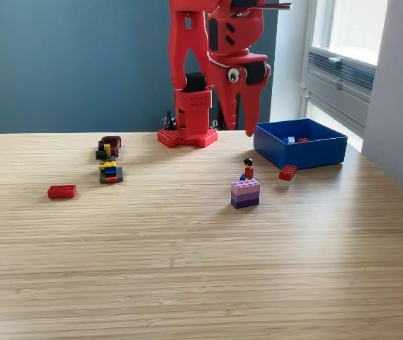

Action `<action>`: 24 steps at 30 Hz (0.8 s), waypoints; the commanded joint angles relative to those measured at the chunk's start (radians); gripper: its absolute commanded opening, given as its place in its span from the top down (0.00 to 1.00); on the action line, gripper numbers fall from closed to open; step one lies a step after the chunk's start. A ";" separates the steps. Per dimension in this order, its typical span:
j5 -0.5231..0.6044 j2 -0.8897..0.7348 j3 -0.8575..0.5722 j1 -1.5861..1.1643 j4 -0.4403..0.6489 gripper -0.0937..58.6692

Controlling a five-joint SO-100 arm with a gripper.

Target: Grasp a lego block and put it in the bin.

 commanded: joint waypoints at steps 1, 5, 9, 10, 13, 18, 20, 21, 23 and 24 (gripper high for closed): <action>-0.035 0.043 -0.152 -0.084 -0.018 0.53; -0.066 -0.061 -0.216 -0.112 -0.018 0.51; -0.078 -0.189 -0.224 -0.120 -0.018 0.50; -0.080 -0.215 -0.221 -0.121 -0.018 0.50; -0.087 -0.284 -0.222 -0.126 -0.018 0.50; -0.092 -0.357 -0.241 -0.129 -0.018 0.50; -0.092 -0.373 -0.249 -0.130 -0.018 0.50; -0.091 -0.379 -0.252 -0.133 -0.018 0.50; -0.089 -0.383 -0.255 -0.138 -0.018 0.50; -0.087 -0.383 -0.256 -0.141 -0.017 0.50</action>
